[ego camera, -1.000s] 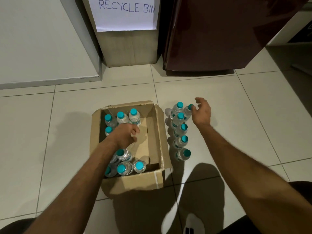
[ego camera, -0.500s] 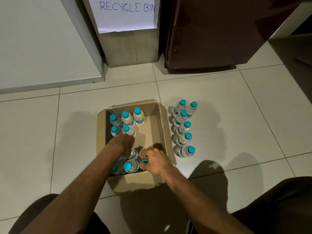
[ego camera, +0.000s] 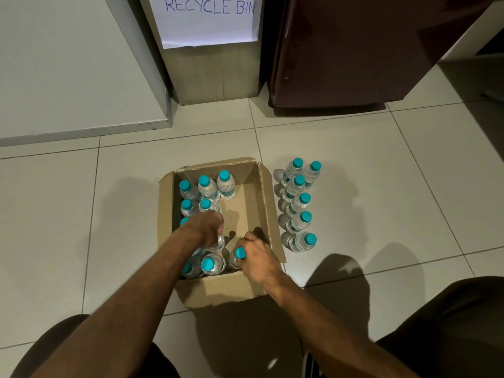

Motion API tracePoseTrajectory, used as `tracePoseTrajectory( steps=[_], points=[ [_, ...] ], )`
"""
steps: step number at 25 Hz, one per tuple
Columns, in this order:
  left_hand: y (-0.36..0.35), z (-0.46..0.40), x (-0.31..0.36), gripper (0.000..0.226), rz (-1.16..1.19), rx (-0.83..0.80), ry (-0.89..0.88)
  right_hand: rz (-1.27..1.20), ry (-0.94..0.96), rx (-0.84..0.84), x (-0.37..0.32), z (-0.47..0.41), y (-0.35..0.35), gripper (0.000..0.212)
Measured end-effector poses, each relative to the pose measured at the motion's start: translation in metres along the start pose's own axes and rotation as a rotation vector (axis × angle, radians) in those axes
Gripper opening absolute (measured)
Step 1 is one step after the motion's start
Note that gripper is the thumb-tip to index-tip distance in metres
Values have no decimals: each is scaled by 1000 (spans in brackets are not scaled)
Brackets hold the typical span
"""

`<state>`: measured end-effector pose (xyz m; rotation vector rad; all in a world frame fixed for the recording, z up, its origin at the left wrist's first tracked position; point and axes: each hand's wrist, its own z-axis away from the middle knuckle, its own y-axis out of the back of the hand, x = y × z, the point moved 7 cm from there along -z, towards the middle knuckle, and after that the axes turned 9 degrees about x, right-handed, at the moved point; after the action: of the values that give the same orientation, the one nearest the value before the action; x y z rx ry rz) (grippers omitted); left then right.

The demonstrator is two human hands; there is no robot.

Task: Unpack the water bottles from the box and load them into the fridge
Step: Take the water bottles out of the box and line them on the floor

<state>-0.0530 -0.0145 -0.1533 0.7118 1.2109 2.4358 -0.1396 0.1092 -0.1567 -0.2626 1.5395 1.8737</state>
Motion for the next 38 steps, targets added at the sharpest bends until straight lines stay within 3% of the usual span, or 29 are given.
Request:
tracePoseTrajectory(
  steps=[3,6,12,17,26,32,38],
  points=[
    [6,-3,10,29,20,65,-66,-26,60,82,3,1,24,37],
    [8,-5,13,29,67,89,-87,-206,63,184,3,0,66,34],
    [10,-8,20,30,133,100,-94,-583,-33,583,19,3,203,40],
    [1,-12,21,29,93,105,-89,-472,-135,793,77,-14,257,30],
    [-13,-14,15,31,90,133,-120,-264,-391,642,179,-84,203,24],
    [-16,-13,13,33,98,162,-106,-159,-410,456,193,-109,174,26],
    [-16,-14,10,33,99,152,-93,-224,-497,471,197,-115,157,26]
  ],
)
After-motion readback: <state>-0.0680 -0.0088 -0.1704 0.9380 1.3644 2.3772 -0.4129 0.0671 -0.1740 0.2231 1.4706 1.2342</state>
